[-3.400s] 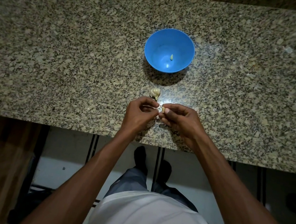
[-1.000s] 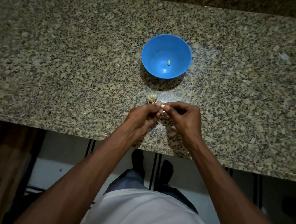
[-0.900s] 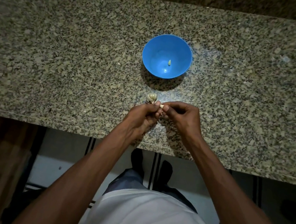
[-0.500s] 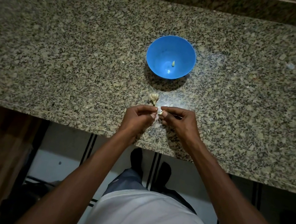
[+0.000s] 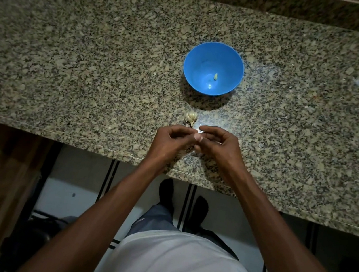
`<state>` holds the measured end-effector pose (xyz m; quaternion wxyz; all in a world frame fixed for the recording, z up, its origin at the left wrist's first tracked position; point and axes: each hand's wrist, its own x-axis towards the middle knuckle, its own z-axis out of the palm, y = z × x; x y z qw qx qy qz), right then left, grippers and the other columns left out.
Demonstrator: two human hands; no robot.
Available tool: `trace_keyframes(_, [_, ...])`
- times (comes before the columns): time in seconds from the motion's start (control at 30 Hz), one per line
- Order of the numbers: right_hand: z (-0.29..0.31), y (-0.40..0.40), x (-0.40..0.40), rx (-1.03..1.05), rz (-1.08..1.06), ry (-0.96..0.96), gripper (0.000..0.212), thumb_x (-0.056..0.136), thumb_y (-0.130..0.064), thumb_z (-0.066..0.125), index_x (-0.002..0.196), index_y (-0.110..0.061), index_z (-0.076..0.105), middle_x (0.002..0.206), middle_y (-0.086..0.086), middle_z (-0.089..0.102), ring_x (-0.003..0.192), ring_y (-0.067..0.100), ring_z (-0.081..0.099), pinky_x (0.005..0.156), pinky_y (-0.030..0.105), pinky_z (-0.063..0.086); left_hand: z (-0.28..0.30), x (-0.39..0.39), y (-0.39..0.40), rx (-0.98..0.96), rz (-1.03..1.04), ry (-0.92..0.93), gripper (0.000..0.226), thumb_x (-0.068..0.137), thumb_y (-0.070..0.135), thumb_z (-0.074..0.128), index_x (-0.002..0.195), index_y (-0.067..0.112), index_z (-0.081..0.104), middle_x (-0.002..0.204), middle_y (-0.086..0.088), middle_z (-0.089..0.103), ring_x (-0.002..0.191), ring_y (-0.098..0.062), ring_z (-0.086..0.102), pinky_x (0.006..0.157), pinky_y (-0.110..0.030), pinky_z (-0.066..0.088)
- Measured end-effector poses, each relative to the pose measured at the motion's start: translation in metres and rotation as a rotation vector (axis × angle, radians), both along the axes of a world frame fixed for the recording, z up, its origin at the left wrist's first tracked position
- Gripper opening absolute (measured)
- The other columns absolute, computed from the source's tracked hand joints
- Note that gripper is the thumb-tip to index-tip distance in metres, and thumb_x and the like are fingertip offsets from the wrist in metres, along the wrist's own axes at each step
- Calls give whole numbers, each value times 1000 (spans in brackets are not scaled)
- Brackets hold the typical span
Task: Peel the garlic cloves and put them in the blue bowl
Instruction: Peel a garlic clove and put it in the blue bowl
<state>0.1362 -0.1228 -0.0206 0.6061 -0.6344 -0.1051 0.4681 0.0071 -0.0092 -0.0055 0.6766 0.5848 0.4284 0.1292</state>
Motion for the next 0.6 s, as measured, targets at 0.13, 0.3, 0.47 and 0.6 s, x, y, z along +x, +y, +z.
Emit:
trace_keyframes(0.13, [2, 2, -3, -3, -21, -38, 31, 87, -10, 85, 116, -3, 74, 103, 17, 79, 98, 30, 78, 85, 40, 64, -4, 0, 1, -11, 66, -23, 19, 89, 12, 82, 105, 2, 79, 98, -9, 80, 95, -23, 78, 83, -34, 63])
trace_keyframes(0.3, [0, -2, -10, -16, 76, -109, 23, 95, -20, 79, 114, -7, 79, 102, 11, 81, 100, 30, 77, 84, 37, 62, -5, 3, -3, 8, 107, -57, 19, 91, 6, 78, 108, -2, 77, 99, -11, 80, 95, -22, 78, 80, -29, 62])
trace_keyframes(0.47, [4, -1, -8, -83, 99, -224, 20, 95, -22, 78, 106, -6, 81, 88, 10, 80, 79, 21, 76, 75, 35, 60, -7, 2, 0, 150, 59, 33, 9, 91, 15, 81, 98, 10, 81, 94, -1, 81, 91, -13, 77, 82, -33, 64])
trace_keyframes(0.6, [14, 2, -5, -43, 123, -170, 25, 93, -22, 81, 107, -3, 80, 91, 16, 80, 83, 24, 75, 80, 39, 64, -5, 2, 4, 198, -1, 63, 8, 92, 15, 79, 89, 23, 80, 89, 4, 80, 88, -10, 76, 82, -31, 63])
